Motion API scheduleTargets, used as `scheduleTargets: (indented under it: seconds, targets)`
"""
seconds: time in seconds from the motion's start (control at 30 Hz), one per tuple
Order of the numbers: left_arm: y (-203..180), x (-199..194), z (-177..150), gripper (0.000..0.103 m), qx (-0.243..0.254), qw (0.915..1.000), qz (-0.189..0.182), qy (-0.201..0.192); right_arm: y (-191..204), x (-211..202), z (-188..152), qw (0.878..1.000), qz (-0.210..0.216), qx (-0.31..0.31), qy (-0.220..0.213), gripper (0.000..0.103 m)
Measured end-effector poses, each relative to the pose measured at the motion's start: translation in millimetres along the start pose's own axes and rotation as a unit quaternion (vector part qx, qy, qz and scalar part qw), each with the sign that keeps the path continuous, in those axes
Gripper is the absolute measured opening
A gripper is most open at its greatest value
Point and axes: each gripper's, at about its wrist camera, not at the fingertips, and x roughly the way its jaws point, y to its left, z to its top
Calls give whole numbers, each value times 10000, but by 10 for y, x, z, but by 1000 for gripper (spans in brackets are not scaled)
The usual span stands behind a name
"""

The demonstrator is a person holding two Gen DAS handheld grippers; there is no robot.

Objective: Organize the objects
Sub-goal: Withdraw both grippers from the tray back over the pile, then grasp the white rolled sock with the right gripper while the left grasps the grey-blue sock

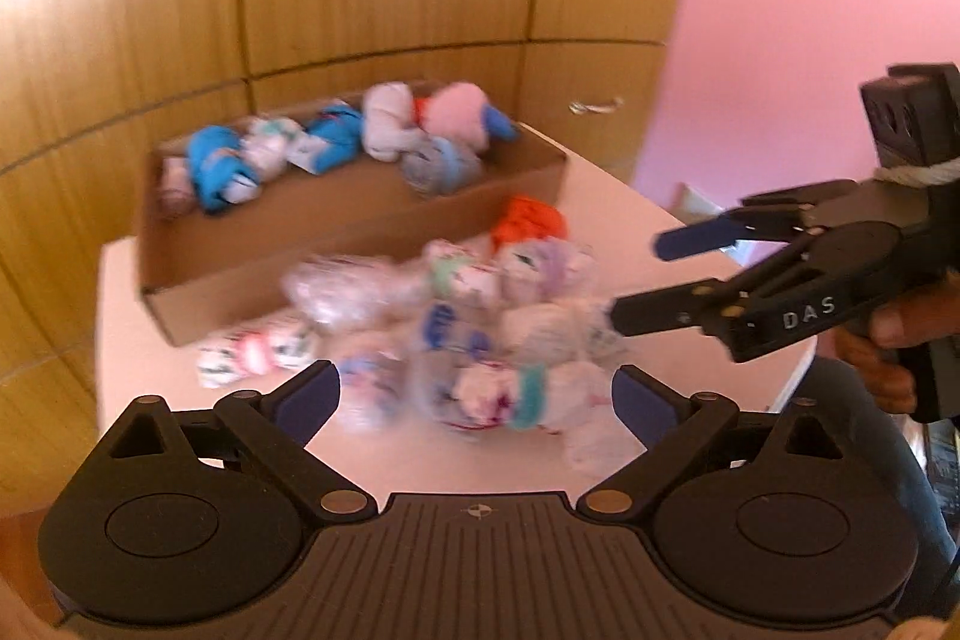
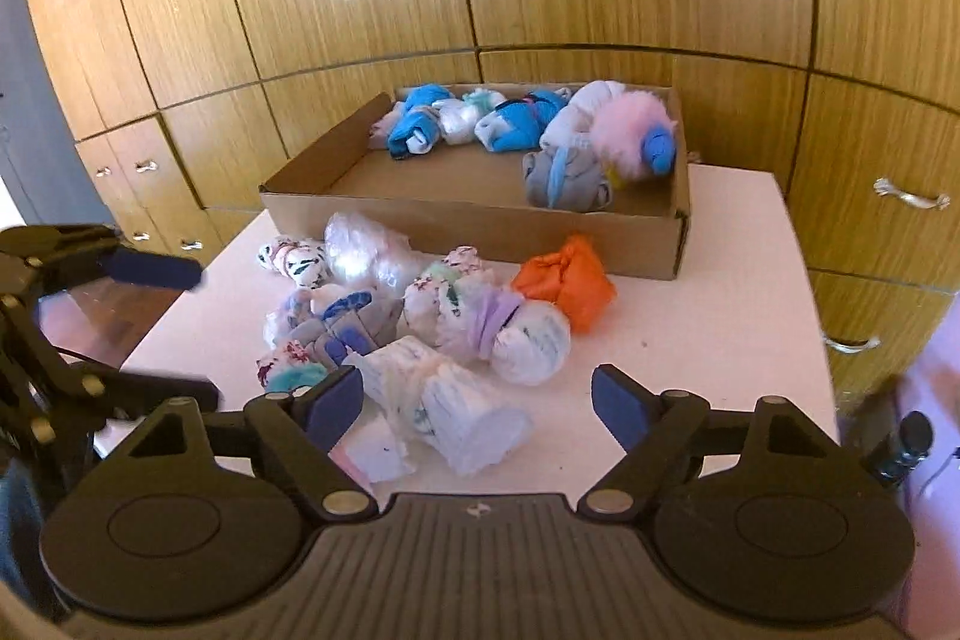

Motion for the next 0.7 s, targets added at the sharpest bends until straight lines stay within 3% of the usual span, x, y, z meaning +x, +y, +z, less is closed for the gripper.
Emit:
scheduleTargets:
  seconds: [0.2, 0.43, 0.7]
  targets:
    - [-90, 231, -52, 99, -77, 9995, -264, 145, -26, 107, -48, 9995, 300, -29, 76, 73]
    - [-154, 306, -79, 96, -76, 9993, -326, 192, -68, 157, -106, 9989, 425, -23, 202, 36]
    - [-133, 350, -88, 86, -212, 9985, -455, 204, -143, -98, -194, 9993, 354, 13, 81, 33]
